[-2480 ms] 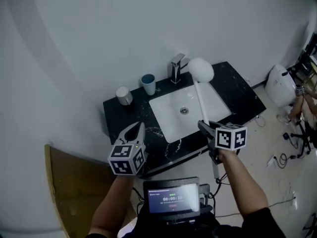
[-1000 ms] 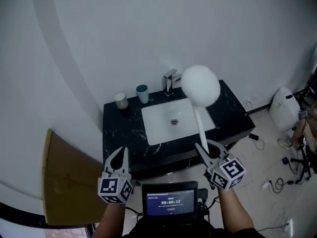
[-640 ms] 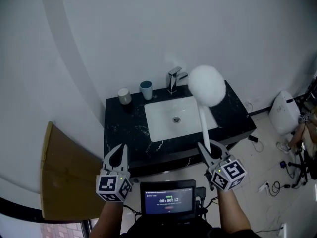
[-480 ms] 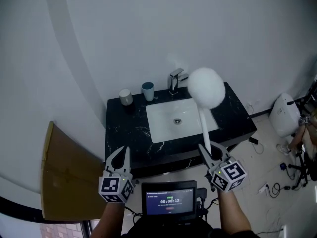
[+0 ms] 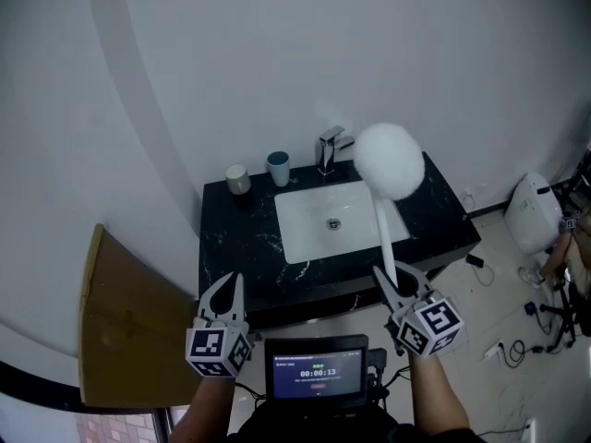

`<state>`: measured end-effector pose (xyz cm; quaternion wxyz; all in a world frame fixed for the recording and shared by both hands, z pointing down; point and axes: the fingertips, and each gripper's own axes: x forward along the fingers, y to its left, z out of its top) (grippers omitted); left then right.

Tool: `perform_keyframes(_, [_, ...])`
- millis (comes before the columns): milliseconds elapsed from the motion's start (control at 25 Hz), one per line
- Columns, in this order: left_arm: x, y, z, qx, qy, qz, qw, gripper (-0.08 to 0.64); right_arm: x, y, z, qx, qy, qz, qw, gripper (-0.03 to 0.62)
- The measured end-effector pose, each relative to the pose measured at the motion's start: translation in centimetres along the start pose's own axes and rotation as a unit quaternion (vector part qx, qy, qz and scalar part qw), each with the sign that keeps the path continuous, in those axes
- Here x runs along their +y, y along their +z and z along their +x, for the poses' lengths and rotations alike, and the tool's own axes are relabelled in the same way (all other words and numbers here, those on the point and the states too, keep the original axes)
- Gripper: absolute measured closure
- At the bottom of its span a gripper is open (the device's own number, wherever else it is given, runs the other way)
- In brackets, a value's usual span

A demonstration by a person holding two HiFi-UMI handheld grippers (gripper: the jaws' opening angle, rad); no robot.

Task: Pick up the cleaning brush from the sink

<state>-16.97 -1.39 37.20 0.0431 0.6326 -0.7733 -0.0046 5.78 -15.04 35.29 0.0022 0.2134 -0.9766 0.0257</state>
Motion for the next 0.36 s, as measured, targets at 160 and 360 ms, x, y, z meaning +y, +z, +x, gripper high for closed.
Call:
perform_keyframes(160, [0.08,0.01,-0.37,0.0,0.002,-0.005,1.0,0.548,0.22,0.29,-0.23,-0.002,-0.001,-0.005,1.0,0.545])
perform_keyframes(360, [0.11,0.19,-0.88,-0.002,0.003,-0.003,1.0,0.548,0.41,0.3,-0.48,0.001,-0.003,-0.005,1.0,0.545])
